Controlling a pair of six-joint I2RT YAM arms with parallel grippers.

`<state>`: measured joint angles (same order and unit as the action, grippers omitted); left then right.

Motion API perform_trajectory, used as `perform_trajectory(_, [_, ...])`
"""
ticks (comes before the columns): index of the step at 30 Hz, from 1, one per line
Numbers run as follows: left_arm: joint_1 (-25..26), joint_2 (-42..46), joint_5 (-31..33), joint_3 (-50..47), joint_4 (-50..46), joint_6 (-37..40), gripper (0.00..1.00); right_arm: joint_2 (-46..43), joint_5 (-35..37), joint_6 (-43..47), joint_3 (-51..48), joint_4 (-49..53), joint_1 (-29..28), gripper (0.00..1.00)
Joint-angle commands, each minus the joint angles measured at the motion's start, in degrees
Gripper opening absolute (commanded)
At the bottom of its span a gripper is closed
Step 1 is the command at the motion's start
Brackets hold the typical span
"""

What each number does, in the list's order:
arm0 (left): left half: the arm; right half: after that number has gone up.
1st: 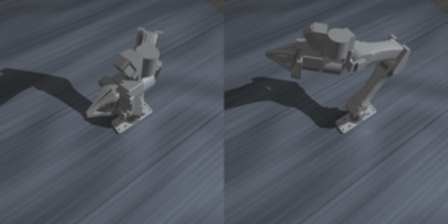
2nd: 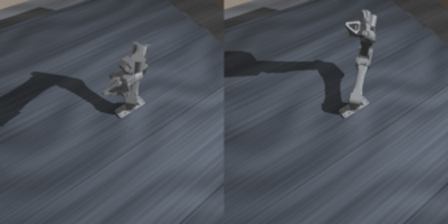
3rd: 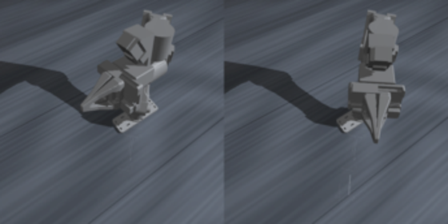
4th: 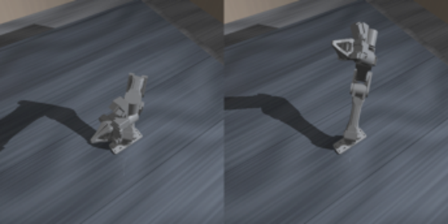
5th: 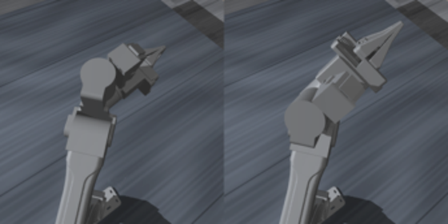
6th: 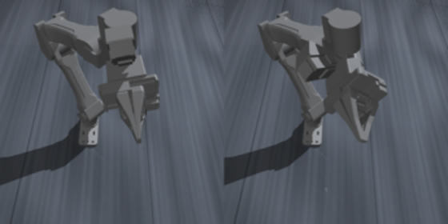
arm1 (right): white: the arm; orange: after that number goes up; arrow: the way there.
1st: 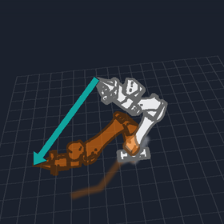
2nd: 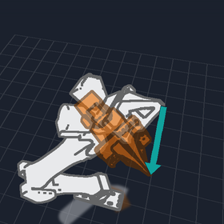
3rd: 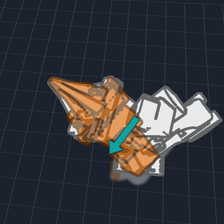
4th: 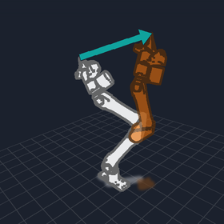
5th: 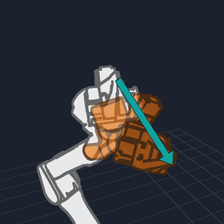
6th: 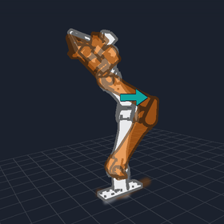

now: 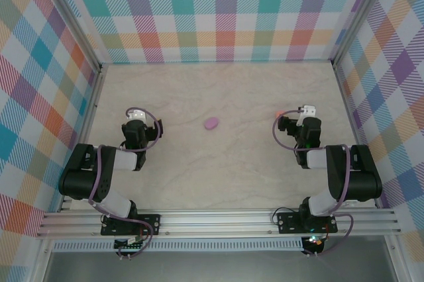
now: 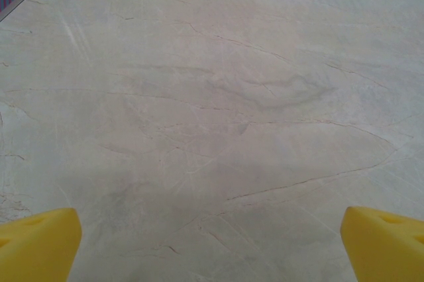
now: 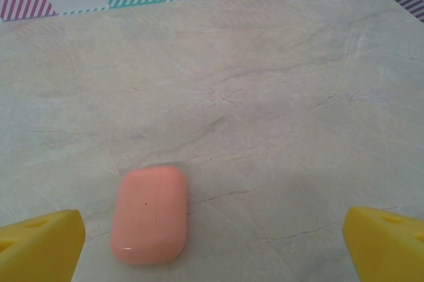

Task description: Insert the wireless bluetooth earbuds into the charging case

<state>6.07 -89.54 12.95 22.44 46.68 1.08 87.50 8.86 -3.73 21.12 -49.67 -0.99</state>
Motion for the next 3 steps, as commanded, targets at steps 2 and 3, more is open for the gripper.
perform_trajectory(2, [-0.6, 0.1, -0.2, 0.9, 0.9, -0.5, 1.00, 0.2, -1.0, 0.8, 1.0, -0.3, -0.3, 1.00])
perform_trajectory(3, [-0.6, 0.1, -0.3, 0.9, 0.9, -0.5, 1.00, 0.2, -1.0, 0.9, 1.0, -0.5, -0.3, 1.00])
